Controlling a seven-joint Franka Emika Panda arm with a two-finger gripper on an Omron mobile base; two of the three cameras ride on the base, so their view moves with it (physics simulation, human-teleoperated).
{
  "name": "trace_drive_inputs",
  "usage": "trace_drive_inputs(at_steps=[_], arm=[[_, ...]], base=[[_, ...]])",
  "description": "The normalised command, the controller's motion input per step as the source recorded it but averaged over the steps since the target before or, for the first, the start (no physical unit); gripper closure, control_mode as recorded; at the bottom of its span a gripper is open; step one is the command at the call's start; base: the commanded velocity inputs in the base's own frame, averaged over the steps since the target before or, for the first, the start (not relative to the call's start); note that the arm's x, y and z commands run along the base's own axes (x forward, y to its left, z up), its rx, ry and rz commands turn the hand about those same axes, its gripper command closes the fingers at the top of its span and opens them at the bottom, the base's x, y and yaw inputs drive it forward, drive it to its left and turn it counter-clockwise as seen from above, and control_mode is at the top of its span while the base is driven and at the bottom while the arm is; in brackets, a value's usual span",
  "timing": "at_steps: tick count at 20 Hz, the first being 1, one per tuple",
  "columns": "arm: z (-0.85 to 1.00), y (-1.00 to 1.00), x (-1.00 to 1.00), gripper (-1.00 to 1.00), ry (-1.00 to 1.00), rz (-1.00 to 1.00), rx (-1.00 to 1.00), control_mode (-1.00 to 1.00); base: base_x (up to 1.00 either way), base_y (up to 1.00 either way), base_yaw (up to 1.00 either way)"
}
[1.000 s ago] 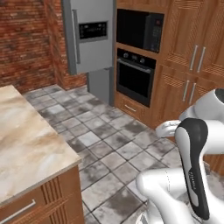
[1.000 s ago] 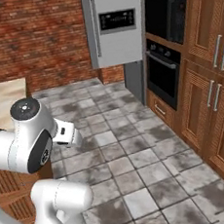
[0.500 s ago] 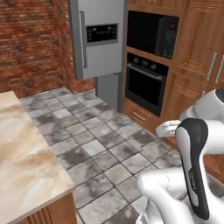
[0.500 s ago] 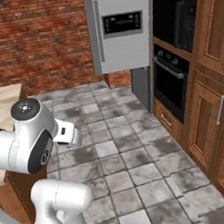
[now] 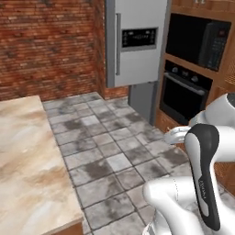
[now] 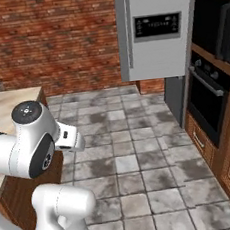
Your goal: Pick the egg and butter from the fridge and place them by the bowl for mixing.
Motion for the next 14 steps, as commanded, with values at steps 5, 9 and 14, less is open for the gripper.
trace_drive_inputs(at_steps=[5,9,14], arm=[[0.00,0.00,0.00,-1.00,0.00,0.00,0.00,1.00],[0.00,0.00,0.00,-1.00,0.00,0.00,0.00,1.00],[0.00,0.00,0.00,-1.00,0.00,0.00,0.00,1.00]], base=[[0.67,-0.17,0.37],[0.67,-0.15,0.39],[0.68,-0.09,0.44]])
